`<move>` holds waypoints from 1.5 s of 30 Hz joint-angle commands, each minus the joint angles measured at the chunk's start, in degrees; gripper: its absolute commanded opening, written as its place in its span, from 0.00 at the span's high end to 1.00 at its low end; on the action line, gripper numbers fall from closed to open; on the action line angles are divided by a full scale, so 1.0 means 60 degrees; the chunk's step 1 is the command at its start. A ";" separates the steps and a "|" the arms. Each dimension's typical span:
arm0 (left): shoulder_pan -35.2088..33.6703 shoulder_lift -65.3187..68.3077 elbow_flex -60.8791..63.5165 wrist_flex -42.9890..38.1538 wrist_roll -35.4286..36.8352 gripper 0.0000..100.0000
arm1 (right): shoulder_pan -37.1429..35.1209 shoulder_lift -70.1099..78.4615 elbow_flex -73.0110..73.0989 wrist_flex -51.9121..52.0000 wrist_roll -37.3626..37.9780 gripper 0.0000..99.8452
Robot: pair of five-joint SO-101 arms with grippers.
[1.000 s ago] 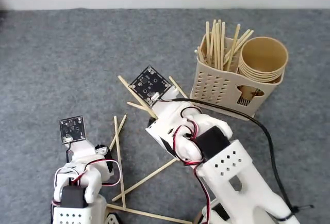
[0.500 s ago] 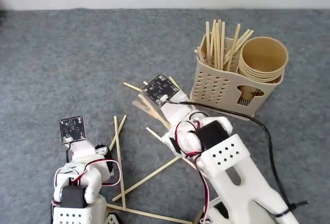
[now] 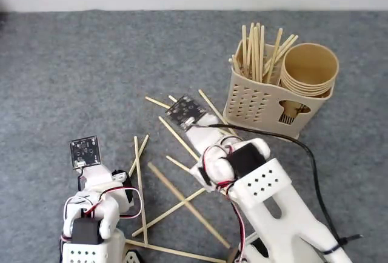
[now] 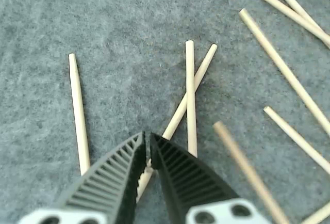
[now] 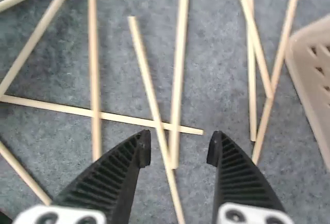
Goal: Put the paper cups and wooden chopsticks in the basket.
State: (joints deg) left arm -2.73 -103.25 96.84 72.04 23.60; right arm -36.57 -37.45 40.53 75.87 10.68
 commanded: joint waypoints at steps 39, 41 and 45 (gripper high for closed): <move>0.0015 -0.0117 -0.0081 0.0029 -0.0044 0.99 | 0.0183 0.6542 -0.2549 -0.2396 -0.0147 0.80; 0.0015 -0.0117 -0.0081 0.0029 -0.0044 0.99 | 0.0344 0.6791 -0.2711 -0.2308 -0.0176 0.76; 0.0015 -0.0117 -0.0081 0.0029 -0.0044 0.99 | 0.0593 0.7201 -0.2901 -0.2308 -0.0190 0.67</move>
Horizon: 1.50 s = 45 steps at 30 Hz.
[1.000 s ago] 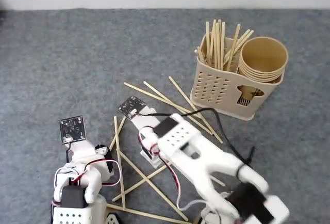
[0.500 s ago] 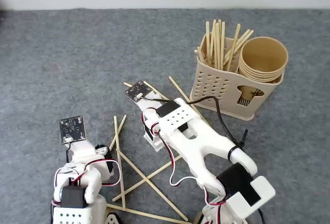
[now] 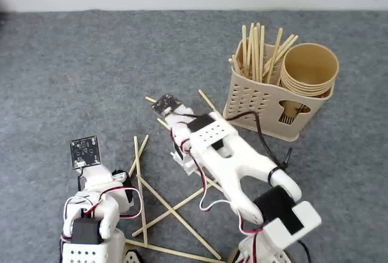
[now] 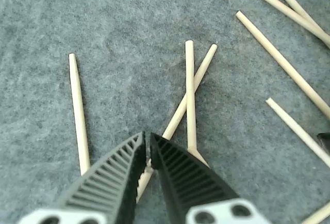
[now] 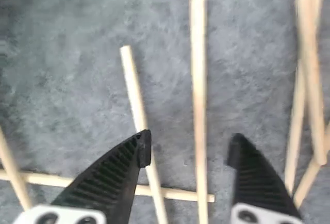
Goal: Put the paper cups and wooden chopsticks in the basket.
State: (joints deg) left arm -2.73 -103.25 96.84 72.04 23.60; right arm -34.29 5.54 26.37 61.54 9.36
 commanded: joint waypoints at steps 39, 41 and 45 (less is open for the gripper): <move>0.0015 -0.0117 -0.0081 0.0029 -0.0044 0.99 | -0.1707 0.0755 -0.1304 0.1780 -0.0674 0.67; 0.0015 -0.0117 -0.0081 0.0029 -0.0044 0.99 | -0.1590 0.0901 -0.1304 0.1546 -0.0659 0.67; 0.0015 -0.0117 -0.0081 0.0029 -0.0044 0.99 | -0.1136 0.0974 -0.1304 0.1136 -0.0322 0.67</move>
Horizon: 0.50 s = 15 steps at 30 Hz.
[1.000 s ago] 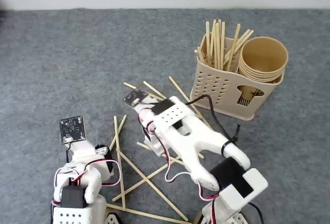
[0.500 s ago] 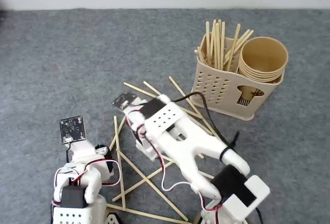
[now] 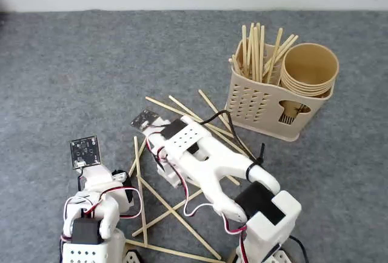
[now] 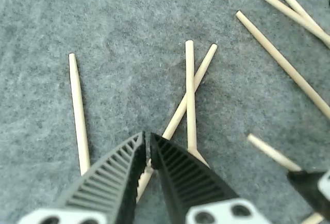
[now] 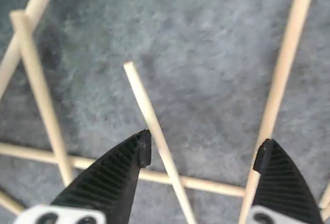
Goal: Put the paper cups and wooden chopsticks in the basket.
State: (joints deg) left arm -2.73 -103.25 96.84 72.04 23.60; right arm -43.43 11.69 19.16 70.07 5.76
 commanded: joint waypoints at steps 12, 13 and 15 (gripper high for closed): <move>0.0015 -0.0117 -0.0081 0.0029 -0.0044 0.99 | 0.1238 -0.0007 -0.0044 -0.0725 0.0747 0.68; 0.0015 -0.0117 -0.0081 0.0029 -0.0044 0.99 | 0.1209 0.0007 -0.0044 -0.0711 0.0747 0.68; 0.0015 -0.0117 -0.0081 0.0029 -0.0044 0.99 | 0.1165 0.0007 -0.0029 -0.0667 0.0747 0.69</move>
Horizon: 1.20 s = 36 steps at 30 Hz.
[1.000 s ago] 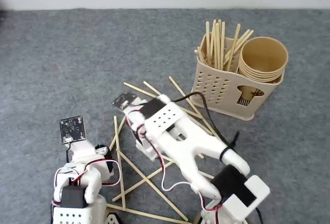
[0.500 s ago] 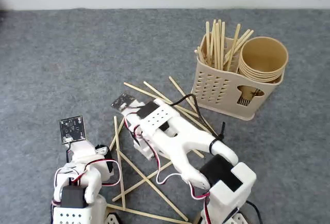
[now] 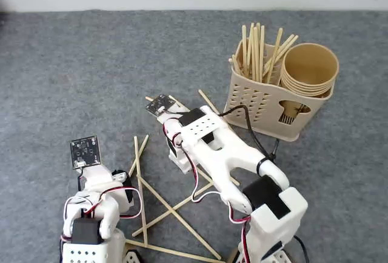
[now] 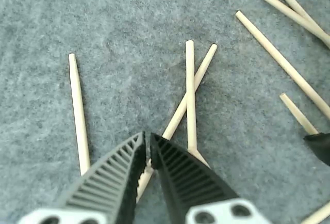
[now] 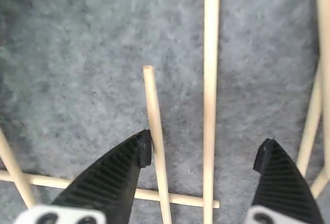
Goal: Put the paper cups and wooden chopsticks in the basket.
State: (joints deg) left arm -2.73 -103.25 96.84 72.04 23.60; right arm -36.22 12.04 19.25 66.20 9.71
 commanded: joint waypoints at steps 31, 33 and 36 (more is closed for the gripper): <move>0.0015 -0.0117 -0.0081 0.0029 -0.0044 0.99 | -0.0007 -0.0183 0.0234 -0.0286 0.0557 0.97; 0.0015 -0.0117 -0.0081 0.0029 -0.0044 0.99 | -0.0022 -0.0344 0.0190 -0.0271 0.0557 1.00; 0.0015 -0.0117 -0.0081 0.0029 -0.0044 0.99 | -0.0007 -0.0960 0.0132 0.0022 0.0571 0.99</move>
State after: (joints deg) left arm -2.73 -103.25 96.84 72.04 23.60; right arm -36.13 11.52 21.10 64.70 12.53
